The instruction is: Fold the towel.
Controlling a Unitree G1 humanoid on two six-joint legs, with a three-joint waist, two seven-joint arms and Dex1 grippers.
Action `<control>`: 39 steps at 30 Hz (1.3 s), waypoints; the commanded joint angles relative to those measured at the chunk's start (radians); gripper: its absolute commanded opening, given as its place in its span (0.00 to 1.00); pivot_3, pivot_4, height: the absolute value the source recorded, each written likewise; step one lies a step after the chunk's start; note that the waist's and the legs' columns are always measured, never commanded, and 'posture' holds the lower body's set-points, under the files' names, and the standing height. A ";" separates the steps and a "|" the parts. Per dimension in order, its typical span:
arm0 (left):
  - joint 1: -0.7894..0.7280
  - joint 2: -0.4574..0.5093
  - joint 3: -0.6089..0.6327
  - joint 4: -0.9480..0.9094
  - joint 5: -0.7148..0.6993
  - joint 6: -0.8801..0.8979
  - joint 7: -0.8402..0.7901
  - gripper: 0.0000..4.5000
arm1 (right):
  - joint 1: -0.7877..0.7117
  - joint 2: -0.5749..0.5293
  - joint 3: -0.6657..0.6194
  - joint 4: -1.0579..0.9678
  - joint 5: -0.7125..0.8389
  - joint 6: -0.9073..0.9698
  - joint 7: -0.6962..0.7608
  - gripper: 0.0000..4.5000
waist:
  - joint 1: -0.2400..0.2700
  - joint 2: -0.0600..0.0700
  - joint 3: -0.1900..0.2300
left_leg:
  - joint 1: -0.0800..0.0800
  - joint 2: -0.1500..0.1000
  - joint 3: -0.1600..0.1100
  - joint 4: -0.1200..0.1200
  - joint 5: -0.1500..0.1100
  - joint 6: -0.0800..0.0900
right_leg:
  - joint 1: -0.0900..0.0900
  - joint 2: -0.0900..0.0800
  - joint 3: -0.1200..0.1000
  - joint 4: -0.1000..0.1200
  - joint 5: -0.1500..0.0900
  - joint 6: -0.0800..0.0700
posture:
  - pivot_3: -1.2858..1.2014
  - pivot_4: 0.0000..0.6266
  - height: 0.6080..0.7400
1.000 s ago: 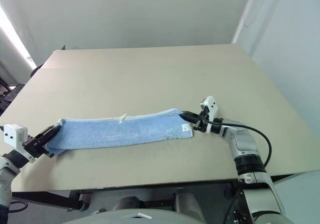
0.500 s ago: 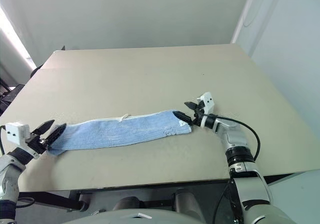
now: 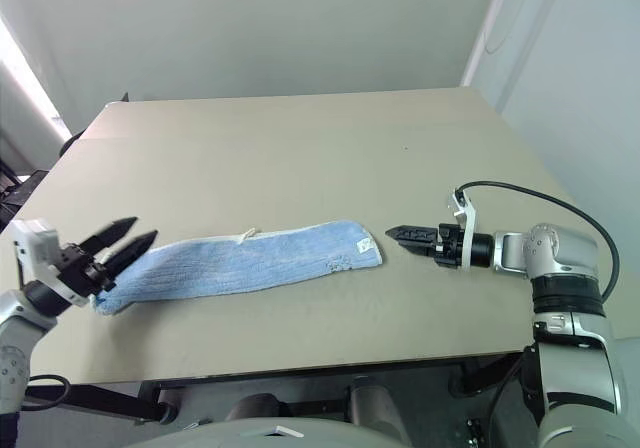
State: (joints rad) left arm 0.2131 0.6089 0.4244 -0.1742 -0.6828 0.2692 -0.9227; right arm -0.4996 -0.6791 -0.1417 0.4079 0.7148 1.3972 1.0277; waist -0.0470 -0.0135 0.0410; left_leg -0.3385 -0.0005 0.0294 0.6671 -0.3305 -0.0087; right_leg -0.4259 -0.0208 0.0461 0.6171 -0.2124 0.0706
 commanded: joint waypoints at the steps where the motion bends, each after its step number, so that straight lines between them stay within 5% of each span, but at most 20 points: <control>1: 0.026 0.024 -0.036 -0.049 0.018 0.015 -0.035 0.65 | 0.023 0.022 -0.013 -0.069 0.040 0.050 -0.019 0.98 | 0.001 0.000 0.000 | 0.000 0.000 0.000 0.000 0.000 0.000 | 0.000 0.000 0.000 0.000 0.000 0.000 | 0.52 0.00 1.00; 14: 0.091 0.068 -0.085 -0.134 0.037 0.041 -0.087 0.65 | -0.054 0.247 -0.097 0.018 0.038 0.043 -0.212 0.98 | -0.002 0.000 0.000 | 0.000 0.002 0.000 0.001 0.000 0.000 | 0.000 0.004 0.002 0.000 -0.002 0.001 | 0.52 0.00 1.00; 25: 0.095 0.064 -0.070 -0.220 0.010 0.107 -0.024 0.65 | -0.124 0.283 -0.120 0.145 -0.010 -0.056 -0.299 0.98 | -0.003 0.000 0.000 | 0.000 0.002 0.000 0.001 0.000 0.000 | 0.000 0.003 0.003 -0.001 -0.001 0.001 | 0.52 0.00 1.00; 28: 0.098 0.064 -0.070 -0.244 0.005 0.120 -0.007 0.65 | -0.115 0.290 -0.115 0.133 -0.007 -0.059 -0.298 0.85 | -0.007 0.000 0.000 | 0.001 0.002 0.000 0.001 0.000 0.000 | 0.001 0.004 0.003 0.000 -0.001 0.001 | 0.52 0.00 1.00; 37: 0.075 0.061 -0.077 -0.261 -0.007 0.150 0.025 0.65 | -0.122 0.291 -0.121 0.125 0.003 -0.059 -0.291 0.09 | -0.023 0.000 0.000 | 0.000 0.002 0.000 0.001 0.000 0.000 | 0.000 0.004 0.003 -0.001 -0.001 0.002 | 0.52 0.00 1.00; 39: 0.058 0.059 -0.085 -0.251 -0.003 0.154 0.030 0.65 | -0.129 0.285 -0.123 0.130 0.000 -0.072 -0.290 0.01 | -0.024 -0.001 -0.001 | 0.000 0.002 0.000 0.001 0.000 0.000 | 0.001 0.004 0.003 -0.001 -0.001 0.002 | 0.52 0.00 1.00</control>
State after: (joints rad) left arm 0.2874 0.6664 0.3315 -0.4073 -0.6691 0.4243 -0.8991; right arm -0.6027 -0.3842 -0.2510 0.5505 0.7129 1.3405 0.7369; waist -0.0707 -0.0147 0.0404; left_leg -0.3381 0.0019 0.0296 0.6679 -0.3305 -0.0087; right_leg -0.4240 -0.0167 0.0489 0.6164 -0.2135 0.0721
